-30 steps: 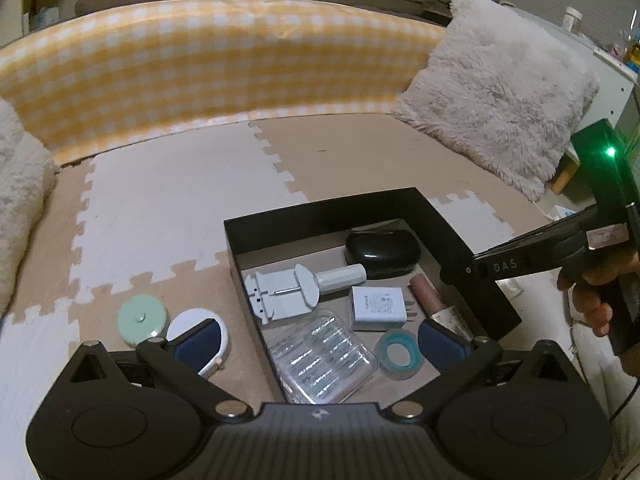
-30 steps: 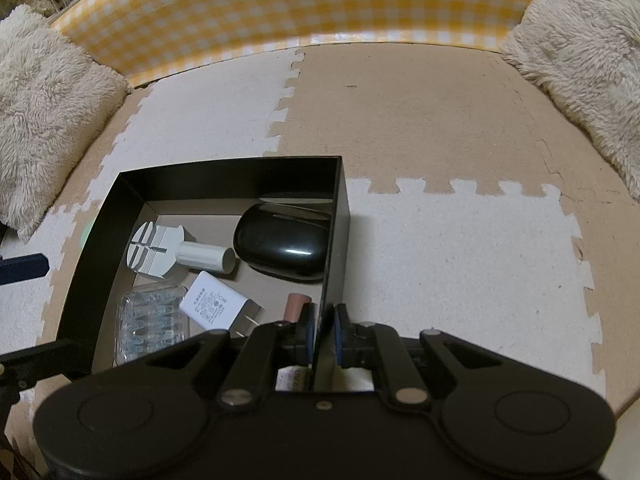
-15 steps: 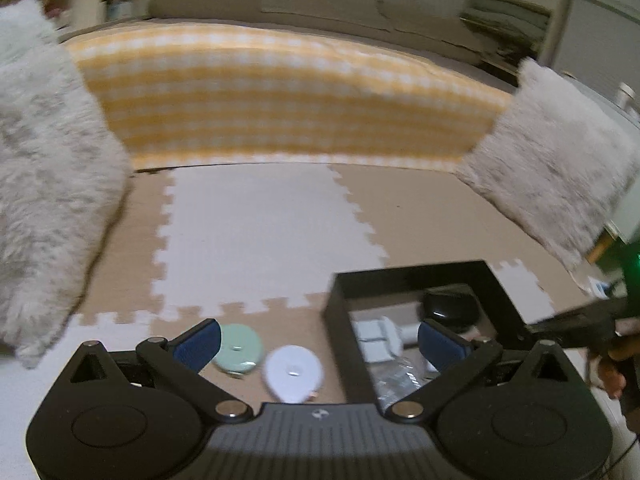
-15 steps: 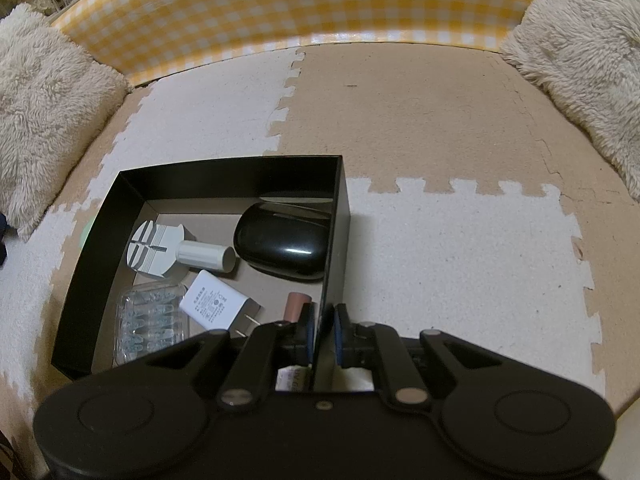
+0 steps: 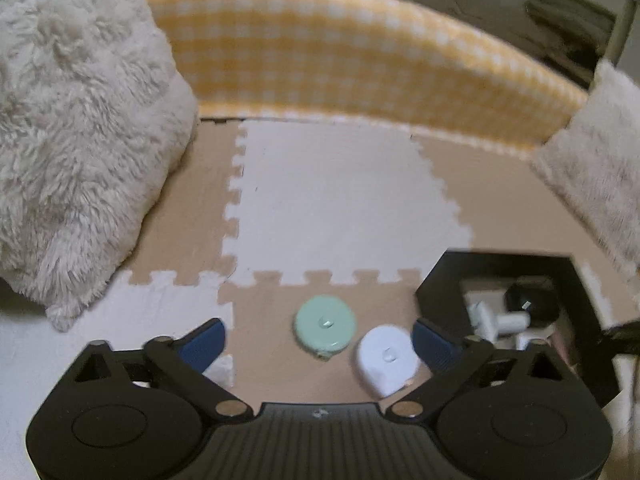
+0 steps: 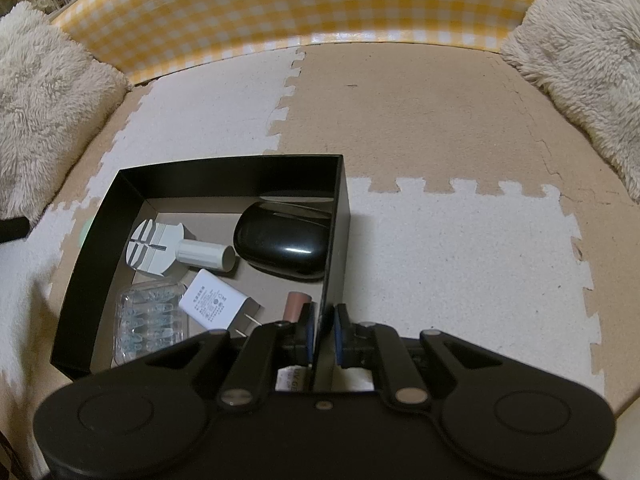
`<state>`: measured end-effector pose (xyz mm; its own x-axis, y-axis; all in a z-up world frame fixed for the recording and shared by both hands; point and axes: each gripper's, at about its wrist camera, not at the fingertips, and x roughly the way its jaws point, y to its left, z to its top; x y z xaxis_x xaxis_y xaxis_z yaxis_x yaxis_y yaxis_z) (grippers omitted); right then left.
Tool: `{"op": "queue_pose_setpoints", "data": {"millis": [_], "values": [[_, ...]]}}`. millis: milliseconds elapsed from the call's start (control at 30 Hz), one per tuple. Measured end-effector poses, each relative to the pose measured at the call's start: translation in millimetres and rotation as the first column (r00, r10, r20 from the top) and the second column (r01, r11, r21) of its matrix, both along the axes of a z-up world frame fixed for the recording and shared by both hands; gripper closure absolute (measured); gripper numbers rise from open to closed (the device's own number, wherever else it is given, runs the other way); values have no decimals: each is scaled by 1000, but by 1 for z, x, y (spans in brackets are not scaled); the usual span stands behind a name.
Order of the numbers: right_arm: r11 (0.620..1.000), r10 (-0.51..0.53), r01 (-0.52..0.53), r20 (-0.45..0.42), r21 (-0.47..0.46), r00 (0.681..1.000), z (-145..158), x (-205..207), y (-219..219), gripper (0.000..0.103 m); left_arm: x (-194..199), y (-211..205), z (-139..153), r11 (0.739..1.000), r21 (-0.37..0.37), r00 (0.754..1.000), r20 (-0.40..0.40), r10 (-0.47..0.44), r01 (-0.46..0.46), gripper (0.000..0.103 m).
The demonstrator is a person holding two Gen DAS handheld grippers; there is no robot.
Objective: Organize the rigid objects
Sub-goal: 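Move the left tool toward the green and white tape measures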
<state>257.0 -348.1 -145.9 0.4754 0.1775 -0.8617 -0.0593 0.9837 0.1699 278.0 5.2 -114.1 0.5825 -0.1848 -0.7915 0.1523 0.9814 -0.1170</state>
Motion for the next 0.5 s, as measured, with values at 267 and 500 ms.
{"op": "queue_pose_setpoints", "data": {"millis": [267,500], "values": [[1000,2,-2,0,-4,1000,0,1,0,93,6,-1,-41,975,160,986,-89,-141,154,28],[1000,4,-4,0,-5,1000,-1,-1,0,93,11,-13,-60,947,210,970,-43,-240,244,38]]}}
